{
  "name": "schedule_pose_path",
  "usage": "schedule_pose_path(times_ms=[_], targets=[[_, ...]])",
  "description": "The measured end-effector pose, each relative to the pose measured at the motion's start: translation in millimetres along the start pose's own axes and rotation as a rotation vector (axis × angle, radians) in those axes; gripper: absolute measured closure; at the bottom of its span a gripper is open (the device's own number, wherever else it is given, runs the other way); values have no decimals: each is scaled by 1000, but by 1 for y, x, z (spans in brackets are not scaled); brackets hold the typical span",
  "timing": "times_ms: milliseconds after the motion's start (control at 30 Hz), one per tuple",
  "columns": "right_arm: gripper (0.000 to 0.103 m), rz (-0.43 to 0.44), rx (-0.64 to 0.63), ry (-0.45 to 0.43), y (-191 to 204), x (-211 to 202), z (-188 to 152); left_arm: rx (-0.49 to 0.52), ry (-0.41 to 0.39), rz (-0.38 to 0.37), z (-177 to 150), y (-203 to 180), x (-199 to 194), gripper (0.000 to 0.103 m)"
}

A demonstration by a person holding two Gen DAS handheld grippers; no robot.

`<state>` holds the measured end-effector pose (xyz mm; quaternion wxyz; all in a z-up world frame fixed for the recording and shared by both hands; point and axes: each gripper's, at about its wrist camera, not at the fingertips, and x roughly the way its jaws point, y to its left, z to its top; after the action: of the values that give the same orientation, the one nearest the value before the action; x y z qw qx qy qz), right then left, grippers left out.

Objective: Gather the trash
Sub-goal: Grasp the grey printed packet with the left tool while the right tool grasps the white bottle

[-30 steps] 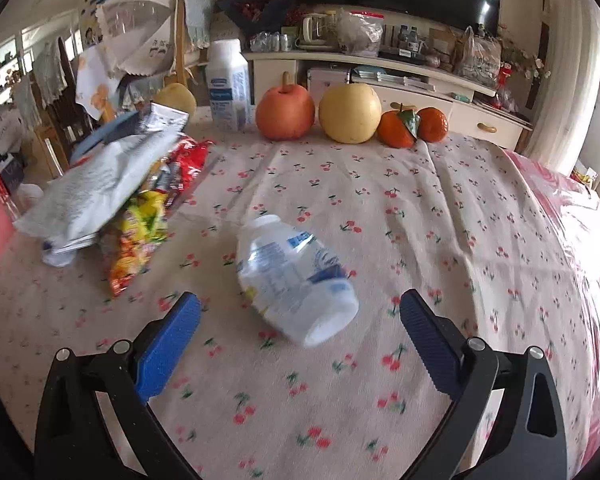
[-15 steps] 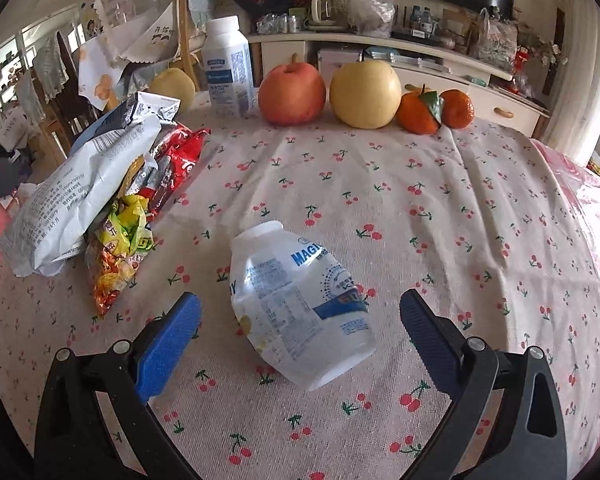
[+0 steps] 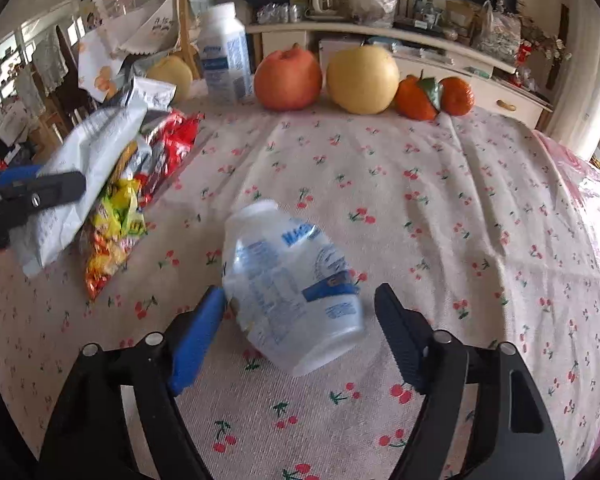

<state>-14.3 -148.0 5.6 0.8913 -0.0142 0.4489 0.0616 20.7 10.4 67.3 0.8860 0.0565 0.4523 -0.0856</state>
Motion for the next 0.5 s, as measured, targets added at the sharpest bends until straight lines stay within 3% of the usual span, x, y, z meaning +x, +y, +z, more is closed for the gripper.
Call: schedule_pose_path(times_ms=[67,167,500], targets=[[27,-8,-23,0,5,1,-1,-10,-7,-4,0,2,-3,35],[38,-5,-27,-8,7,0,-1,-29,-20,-26,-2,8,-7,38],[42,-2,-24,-3,12,-6,-6,-102,-70,-97,-20,28,-26,43]])
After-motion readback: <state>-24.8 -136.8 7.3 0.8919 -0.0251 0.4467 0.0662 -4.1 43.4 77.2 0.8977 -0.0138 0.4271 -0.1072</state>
